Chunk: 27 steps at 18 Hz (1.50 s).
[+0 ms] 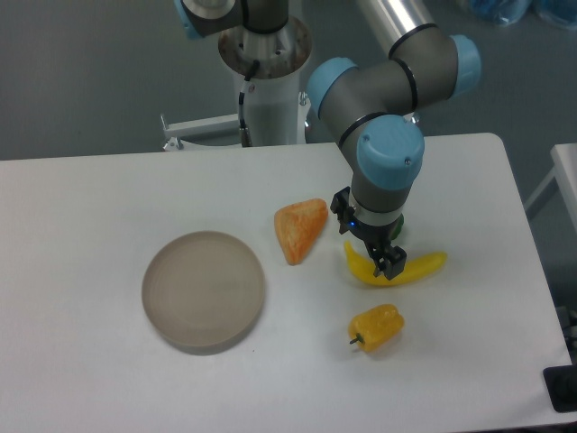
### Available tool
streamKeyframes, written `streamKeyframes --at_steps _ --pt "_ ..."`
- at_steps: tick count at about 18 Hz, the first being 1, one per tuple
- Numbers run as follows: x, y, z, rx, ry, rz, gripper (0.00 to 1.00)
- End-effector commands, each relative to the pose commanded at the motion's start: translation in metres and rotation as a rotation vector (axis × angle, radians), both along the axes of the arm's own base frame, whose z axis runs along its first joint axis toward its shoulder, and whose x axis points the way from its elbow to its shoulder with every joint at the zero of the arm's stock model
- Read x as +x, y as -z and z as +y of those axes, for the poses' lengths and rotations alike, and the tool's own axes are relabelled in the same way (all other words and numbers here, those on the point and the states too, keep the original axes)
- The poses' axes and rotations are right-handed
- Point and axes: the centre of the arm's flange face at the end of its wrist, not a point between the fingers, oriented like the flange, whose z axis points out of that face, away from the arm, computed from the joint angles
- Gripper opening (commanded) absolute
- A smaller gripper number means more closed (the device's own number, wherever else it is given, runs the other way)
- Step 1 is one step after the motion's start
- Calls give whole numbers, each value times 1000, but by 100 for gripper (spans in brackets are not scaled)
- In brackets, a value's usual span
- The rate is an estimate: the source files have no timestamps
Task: Pick up the yellow pepper from the table
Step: 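Move the gripper from the banana over the small yellow pepper, then lower the gripper around the yellow pepper and close on it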
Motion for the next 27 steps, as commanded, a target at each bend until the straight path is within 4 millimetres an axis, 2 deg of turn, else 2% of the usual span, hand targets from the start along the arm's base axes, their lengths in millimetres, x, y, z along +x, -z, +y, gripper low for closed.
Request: streamKeyframes --at_steps 6,7,12,16,18,19,27 --pt "-1 1 0 -1 -2 -1 100" --pt "-6 5 0 -3 -5 -1 100" --pt "-29 24 29 42 -43 11 100" --pt "-32 48 45 71 -73 14 100" --pt "-35 67 55 93 -69 30 100" --pt "-32 73 62 104 -58 38 100" --pt "-34 96 67 87 -34 34 100"
